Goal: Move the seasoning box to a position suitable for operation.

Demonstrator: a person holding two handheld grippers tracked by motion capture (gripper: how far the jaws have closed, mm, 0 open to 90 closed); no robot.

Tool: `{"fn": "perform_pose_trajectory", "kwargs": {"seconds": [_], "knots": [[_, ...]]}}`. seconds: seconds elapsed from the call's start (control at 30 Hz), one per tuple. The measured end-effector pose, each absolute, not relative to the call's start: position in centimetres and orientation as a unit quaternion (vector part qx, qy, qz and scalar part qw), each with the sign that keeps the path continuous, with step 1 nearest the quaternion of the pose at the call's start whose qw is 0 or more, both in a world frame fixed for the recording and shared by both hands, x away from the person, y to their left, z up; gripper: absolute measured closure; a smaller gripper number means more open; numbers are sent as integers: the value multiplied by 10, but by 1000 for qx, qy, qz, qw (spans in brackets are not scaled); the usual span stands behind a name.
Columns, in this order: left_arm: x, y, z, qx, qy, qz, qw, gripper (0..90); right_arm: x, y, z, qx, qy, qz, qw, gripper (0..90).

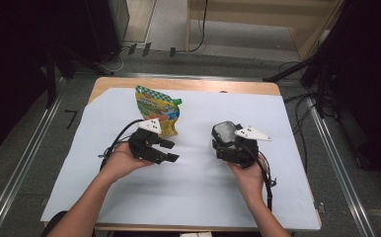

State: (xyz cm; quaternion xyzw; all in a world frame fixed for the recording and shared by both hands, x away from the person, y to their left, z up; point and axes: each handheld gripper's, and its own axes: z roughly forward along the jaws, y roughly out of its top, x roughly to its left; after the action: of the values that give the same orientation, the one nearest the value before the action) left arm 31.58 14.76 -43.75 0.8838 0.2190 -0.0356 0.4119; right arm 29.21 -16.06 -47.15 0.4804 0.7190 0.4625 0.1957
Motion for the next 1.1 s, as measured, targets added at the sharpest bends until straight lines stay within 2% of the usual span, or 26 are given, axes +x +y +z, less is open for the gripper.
{"fn": "perform_pose_trajectory", "kwargs": {"seconds": [0.3,0.4,0.5,0.63,0.7,0.83,1.1], "knots": [[315,146,-439,885,217,-33,410,440,275,-126,-493,448,749,461,157,158],[315,145,-440,885,219,-31,409,440,271,-118,-497,435,757,458,167,158],[315,145,-440,885,219,-33,409,440,270,-116,-497,425,762,457,173,158],[314,142,-442,887,215,-32,407,439,267,-118,-499,425,767,454,156,152],[314,139,-443,888,215,-33,405,439,260,-116,-501,410,775,449,171,150],[313,137,-444,889,212,-31,404,439,258,-114,-500,416,774,446,171,147],[313,137,-442,885,223,-25,409,437,258,-123,-491,414,788,436,132,133]]}}
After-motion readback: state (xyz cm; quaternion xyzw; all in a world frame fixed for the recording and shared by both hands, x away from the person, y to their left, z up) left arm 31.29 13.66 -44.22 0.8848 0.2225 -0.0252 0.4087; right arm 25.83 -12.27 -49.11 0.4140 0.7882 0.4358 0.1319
